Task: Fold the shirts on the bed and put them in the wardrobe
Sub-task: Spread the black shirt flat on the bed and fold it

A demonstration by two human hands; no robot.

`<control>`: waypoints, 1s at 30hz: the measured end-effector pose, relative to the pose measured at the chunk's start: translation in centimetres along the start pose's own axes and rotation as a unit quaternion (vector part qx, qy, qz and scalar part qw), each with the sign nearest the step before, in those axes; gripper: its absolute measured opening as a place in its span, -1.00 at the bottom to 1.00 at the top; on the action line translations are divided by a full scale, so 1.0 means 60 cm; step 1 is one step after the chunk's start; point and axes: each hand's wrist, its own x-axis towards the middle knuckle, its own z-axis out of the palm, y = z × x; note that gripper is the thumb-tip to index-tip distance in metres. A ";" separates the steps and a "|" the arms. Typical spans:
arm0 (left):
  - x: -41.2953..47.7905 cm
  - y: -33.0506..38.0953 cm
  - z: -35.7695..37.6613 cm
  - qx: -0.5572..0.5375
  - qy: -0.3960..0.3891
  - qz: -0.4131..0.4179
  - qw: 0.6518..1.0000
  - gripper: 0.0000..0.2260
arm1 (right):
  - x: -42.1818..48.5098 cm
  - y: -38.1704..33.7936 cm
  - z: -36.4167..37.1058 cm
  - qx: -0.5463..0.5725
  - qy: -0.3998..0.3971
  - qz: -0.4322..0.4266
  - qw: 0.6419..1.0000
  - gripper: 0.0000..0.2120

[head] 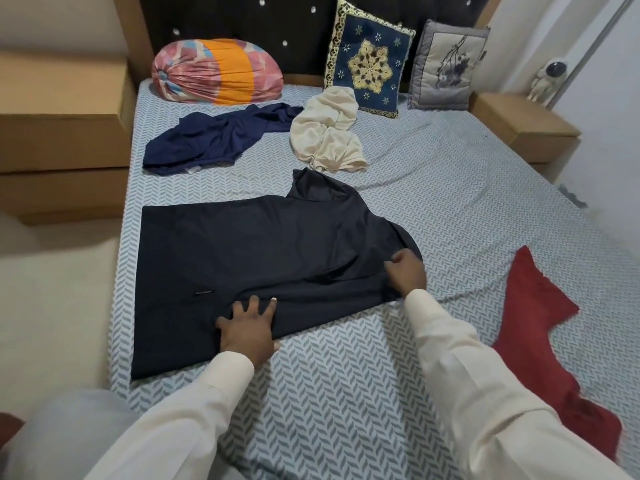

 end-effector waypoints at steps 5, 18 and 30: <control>-0.003 -0.053 0.007 -0.032 0.104 -0.007 0.994 -0.24 | -0.024 -0.086 0.105 0.145 -0.111 0.088 0.979 -0.62; 0.128 -0.271 -0.044 -0.033 0.188 -0.067 0.979 -0.64 | 0.039 -0.212 0.200 0.058 -0.230 -0.144 0.961 -0.54; 0.318 -0.390 -0.177 -0.020 0.114 -0.013 0.993 -0.51 | 0.155 -0.408 0.253 -0.229 -0.248 -0.148 0.930 -0.62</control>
